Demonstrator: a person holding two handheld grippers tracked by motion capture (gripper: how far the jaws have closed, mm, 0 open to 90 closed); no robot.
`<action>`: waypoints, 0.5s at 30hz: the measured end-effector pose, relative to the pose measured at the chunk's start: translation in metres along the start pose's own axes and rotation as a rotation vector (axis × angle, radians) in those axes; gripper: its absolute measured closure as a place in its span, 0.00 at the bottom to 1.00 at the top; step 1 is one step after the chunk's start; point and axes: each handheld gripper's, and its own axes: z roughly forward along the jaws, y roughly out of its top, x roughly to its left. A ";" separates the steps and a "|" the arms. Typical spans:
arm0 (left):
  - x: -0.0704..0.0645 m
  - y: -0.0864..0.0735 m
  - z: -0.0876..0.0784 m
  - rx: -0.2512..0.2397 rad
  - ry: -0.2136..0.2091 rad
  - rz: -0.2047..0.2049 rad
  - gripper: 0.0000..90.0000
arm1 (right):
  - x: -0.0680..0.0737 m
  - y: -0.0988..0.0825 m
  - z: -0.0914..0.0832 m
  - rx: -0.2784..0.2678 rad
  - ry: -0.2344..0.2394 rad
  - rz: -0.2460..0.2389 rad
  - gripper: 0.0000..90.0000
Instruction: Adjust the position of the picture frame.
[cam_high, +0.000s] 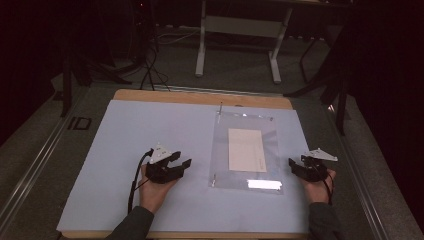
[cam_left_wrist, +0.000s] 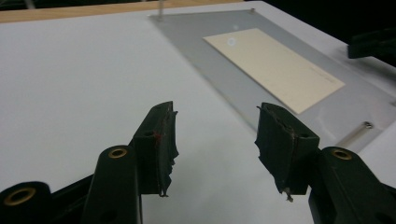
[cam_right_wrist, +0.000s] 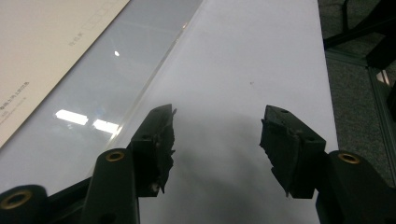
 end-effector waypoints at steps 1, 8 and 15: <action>-0.004 0.001 0.002 0.000 -0.011 0.008 0.52 | 0.000 0.000 0.000 -0.001 -0.001 -0.004 0.48; -0.029 0.001 0.012 0.055 -0.095 0.076 0.56 | -0.001 0.000 -0.002 -0.007 0.001 -0.001 0.48; -0.044 -0.003 0.020 0.092 -0.169 0.115 0.61 | -0.001 0.000 -0.002 -0.011 0.005 -0.001 0.47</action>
